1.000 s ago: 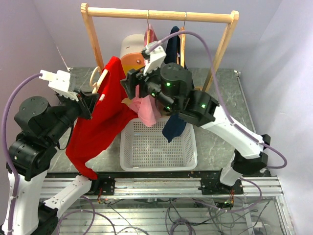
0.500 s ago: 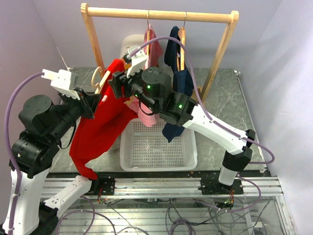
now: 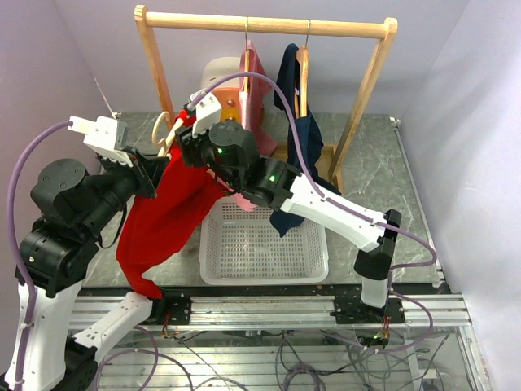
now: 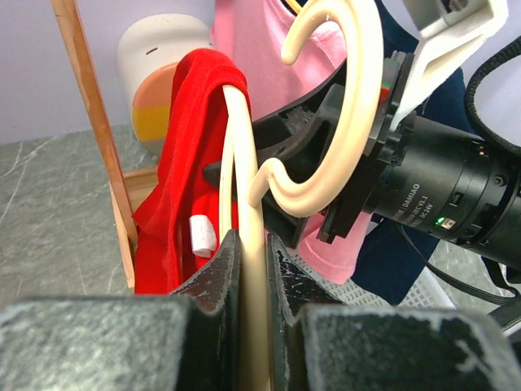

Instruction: Remove the t-shirt from the hanger

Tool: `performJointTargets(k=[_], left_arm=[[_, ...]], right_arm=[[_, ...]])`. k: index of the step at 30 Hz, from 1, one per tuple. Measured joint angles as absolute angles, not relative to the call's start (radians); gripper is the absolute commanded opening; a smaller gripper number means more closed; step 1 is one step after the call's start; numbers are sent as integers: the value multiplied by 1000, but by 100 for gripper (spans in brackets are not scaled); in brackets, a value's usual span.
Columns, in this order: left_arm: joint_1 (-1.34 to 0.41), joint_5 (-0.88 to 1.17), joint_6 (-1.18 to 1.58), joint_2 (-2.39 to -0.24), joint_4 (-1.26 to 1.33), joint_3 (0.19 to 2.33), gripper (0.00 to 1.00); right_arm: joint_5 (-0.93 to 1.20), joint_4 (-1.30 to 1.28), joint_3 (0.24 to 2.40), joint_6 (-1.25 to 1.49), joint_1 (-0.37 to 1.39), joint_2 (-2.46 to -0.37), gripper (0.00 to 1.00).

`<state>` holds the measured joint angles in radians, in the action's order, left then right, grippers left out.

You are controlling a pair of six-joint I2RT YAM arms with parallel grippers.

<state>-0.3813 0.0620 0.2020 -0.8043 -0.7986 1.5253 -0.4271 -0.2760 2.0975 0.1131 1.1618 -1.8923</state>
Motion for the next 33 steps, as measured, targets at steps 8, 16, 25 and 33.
performJointTargets(k=[8, 16, 25, 33], left_arm=[[-381, 49, 191, -804, -825, 1532, 7], [-381, 76, 163, -827, -913, 1593, 7], [-381, 158, 116, -870, -974, 1637, 7], [-381, 169, 94, -811, -976, 1639, 7]], right_arm=[[-537, -259, 2116, 57, 1166, -1893, 0], [-576, -287, 2169, 40, 1085, -1894, 0], [-489, -361, 2263, 113, 950, -1908, 0], [-406, -433, 2260, 188, 933, -1954, 0]])
